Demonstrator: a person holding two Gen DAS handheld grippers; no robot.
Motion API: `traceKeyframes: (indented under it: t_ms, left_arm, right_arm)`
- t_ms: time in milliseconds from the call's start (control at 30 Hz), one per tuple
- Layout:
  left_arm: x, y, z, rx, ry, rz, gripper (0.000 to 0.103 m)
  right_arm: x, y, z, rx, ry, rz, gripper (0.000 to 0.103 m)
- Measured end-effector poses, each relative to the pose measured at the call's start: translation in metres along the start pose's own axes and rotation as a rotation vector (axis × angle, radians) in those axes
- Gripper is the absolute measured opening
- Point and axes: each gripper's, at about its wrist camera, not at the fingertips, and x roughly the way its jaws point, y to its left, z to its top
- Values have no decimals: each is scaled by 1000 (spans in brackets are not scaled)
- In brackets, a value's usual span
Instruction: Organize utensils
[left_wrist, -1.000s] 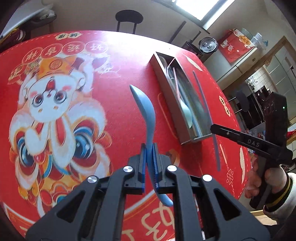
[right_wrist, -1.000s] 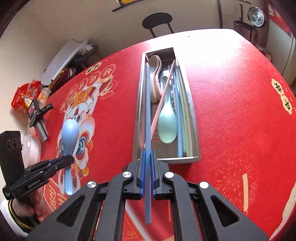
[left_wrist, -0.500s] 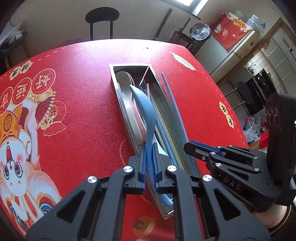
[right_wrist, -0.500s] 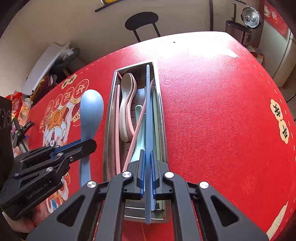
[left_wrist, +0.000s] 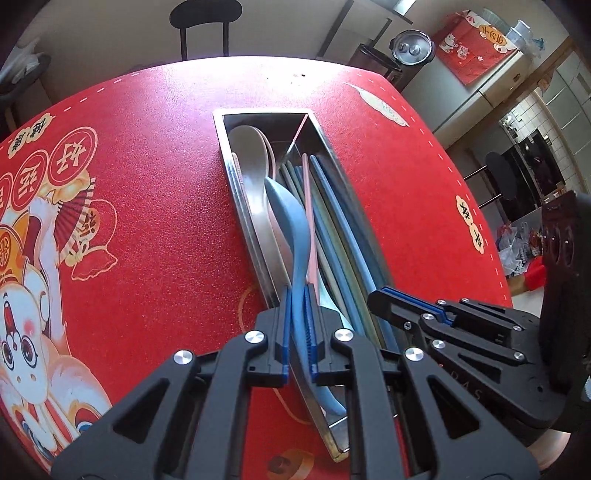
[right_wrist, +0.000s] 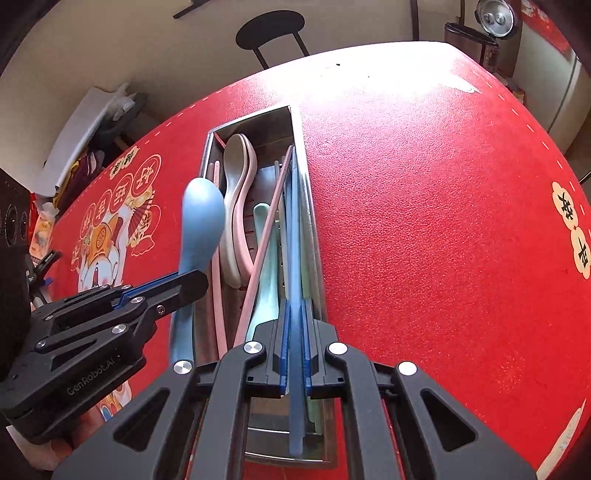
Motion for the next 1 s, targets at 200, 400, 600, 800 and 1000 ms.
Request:
traceKeyframes:
  t_ms: [200,400,600,800,1000]
  left_arm:
    - [-16,2,4,11,-50,-6,26]
    - [-54,11,-1,24,-129,17,35]
    - [-103,21,-5,42,-215,53,40]
    - [-165,23,-19,74,-317,90,43]
    - [-236,16,-45,120,-438,126,44]
  right_arm:
    - [-18,2,1,-5,-32,-14,7]
    - [-48,7,0,-38,-88,-69,11]
    - [-85,16,-4,-68,-151,-102,11]
    - [-135,29,-12,-99,-245,-133,14]
    - [-201,44,-31,-112,-380,-166,34]
